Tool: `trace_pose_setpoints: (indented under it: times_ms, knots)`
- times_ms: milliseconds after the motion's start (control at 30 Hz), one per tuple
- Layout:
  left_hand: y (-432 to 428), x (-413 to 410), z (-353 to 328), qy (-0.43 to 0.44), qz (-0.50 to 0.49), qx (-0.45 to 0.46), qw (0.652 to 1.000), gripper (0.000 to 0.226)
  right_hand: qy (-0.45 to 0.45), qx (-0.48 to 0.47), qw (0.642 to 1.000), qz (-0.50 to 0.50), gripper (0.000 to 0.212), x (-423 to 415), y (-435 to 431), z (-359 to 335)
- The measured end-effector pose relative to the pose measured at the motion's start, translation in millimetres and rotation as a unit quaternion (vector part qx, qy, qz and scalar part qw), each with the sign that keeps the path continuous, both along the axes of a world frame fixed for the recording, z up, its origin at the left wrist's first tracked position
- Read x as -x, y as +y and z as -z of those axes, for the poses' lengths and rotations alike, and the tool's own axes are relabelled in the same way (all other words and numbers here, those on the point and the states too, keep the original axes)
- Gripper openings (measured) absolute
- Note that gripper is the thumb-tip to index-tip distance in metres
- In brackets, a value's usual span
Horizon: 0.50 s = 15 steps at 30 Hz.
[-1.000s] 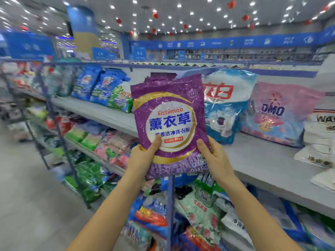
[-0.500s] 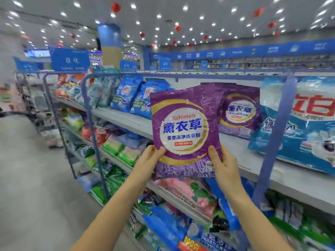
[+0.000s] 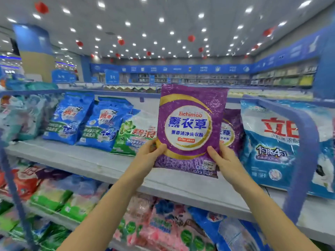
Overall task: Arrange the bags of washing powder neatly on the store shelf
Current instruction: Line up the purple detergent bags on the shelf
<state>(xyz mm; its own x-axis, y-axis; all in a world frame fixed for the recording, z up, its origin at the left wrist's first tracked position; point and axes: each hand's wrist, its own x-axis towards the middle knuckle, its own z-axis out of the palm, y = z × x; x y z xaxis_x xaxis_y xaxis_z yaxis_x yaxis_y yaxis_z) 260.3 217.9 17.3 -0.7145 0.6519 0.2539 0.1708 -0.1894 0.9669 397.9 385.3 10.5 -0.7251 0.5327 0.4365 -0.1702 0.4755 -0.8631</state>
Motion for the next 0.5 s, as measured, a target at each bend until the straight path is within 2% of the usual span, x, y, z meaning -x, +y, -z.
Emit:
trace_pose_setpoints:
  times_ms: [133, 233, 300, 500]
  knots:
    - [44.7, 31.6, -3.2, 0.020, 0.029, 0.010, 0.999, 0.006, -0.013, 0.005, 0.998, 0.060, 0.014, 17.9, 32.0, -9.7]
    - [82.9, 38.1, -1.1, 0.034, 0.062, 0.034, 0.997, 0.012, -0.030, 0.006, 0.992, 0.125, 0.027, 17.1, 56.5, -11.6]
    - [107.2, 36.5, 1.4, 0.035, 0.079, 0.042, 0.995, 0.007, -0.057, -0.006, 0.980, 0.190, 0.034, 13.7, 69.3, -12.0]
    - [154.2, 35.3, 16.8, 0.073, 0.108, 0.100, 0.986, 0.008, -0.140, 0.001, 0.944, 0.300, 0.033, 11.4, 87.9, -3.3]
